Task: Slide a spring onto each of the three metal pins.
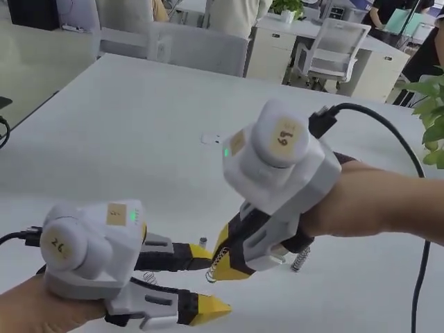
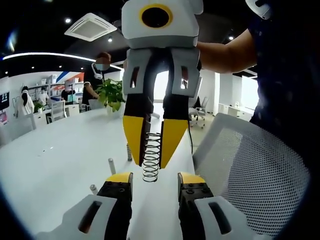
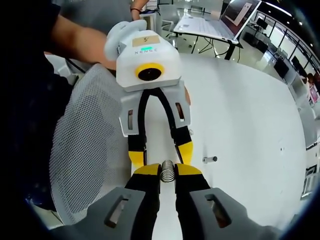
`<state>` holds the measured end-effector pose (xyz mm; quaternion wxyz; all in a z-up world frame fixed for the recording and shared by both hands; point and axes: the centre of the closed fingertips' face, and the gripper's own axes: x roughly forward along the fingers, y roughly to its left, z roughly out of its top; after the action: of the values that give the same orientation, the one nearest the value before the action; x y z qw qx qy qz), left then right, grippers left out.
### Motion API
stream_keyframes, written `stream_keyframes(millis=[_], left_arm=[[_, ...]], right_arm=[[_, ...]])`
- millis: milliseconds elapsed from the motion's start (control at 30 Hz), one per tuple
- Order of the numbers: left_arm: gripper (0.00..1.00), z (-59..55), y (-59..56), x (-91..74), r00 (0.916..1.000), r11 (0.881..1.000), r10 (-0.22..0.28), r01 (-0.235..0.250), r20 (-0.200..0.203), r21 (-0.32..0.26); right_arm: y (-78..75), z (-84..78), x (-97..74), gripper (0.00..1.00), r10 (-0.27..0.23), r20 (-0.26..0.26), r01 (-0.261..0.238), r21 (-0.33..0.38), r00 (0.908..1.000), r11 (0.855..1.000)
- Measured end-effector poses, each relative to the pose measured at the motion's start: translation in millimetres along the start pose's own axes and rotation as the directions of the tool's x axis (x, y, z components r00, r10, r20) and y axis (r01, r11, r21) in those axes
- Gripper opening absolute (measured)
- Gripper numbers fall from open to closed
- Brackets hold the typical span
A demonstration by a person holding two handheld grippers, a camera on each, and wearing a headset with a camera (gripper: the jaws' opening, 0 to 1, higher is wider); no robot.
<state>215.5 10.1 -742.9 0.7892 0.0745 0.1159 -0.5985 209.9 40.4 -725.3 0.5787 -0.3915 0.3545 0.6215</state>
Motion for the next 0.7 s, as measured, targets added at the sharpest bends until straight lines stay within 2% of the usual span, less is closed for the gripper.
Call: stream_keyframes(millis=[200,500,700], left_arm=[[0.37,-2.2,1.6,-3.9,0.9999,1.000,0.012,-0.012,-0.001,-0.016],[0.46,-7.6,9.1,-15.2,0.9982,0.997,0.060,-0.060,0.003,-0.042],[0.46,-8.2,15.5,-20.4,0.9955,0.994,0.094,-0.094,0.009,-0.050]], right_arm=[[-2.5,-2.2,-2.9,0.08,-0.010,0.001,0.010,0.003,1.0000,1.000],[-8.6,-6.5,-8.7,0.08,-0.026,0.006,0.026,0.022,0.9996,0.999],[-14.2,-12.8,-13.2,0.08,-0.038,-0.001,0.038,0.037,0.9993,0.999]])
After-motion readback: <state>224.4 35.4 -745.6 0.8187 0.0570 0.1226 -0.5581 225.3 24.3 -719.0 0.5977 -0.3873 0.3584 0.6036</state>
